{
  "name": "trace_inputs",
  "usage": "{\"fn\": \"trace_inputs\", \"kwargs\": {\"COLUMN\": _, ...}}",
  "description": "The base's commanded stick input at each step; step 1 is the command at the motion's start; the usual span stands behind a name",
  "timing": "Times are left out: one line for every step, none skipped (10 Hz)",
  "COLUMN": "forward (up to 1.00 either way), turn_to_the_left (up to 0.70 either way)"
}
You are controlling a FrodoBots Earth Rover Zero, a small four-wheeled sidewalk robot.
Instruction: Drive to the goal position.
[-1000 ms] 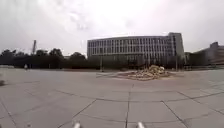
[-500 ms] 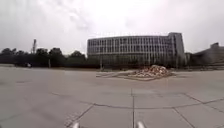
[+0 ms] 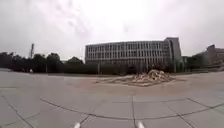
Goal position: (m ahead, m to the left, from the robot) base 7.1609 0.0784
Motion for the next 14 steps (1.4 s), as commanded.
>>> {"fn": "trace_inputs", "kwargs": {"forward": 0.85, "turn_to_the_left": 0.14}}
{"fn": "trace_inputs", "kwargs": {"forward": 0.85, "turn_to_the_left": 0.17}}
{"fn": "trace_inputs", "kwargs": {"forward": 0.85, "turn_to_the_left": 0.17}}
{"fn": "trace_inputs", "kwargs": {"forward": 0.85, "turn_to_the_left": 0.17}}
{"fn": "trace_inputs", "kwargs": {"forward": 0.85, "turn_to_the_left": 0.17}}
{"fn": "trace_inputs", "kwargs": {"forward": 0.85, "turn_to_the_left": 0.06}}
{"fn": "trace_inputs", "kwargs": {"forward": 0.85, "turn_to_the_left": 0.00}}
{"fn": "trace_inputs", "kwargs": {"forward": 0.85, "turn_to_the_left": 0.00}}
{"fn": "trace_inputs", "kwargs": {"forward": 0.85, "turn_to_the_left": 0.00}}
{"fn": "trace_inputs", "kwargs": {"forward": 0.85, "turn_to_the_left": 0.00}}
{"fn": "trace_inputs", "kwargs": {"forward": 0.85, "turn_to_the_left": 0.00}}
{"fn": "trace_inputs", "kwargs": {"forward": 0.85, "turn_to_the_left": 0.00}}
{"fn": "trace_inputs", "kwargs": {"forward": 0.85, "turn_to_the_left": 0.00}}
{"fn": "trace_inputs", "kwargs": {"forward": 0.85, "turn_to_the_left": 0.00}}
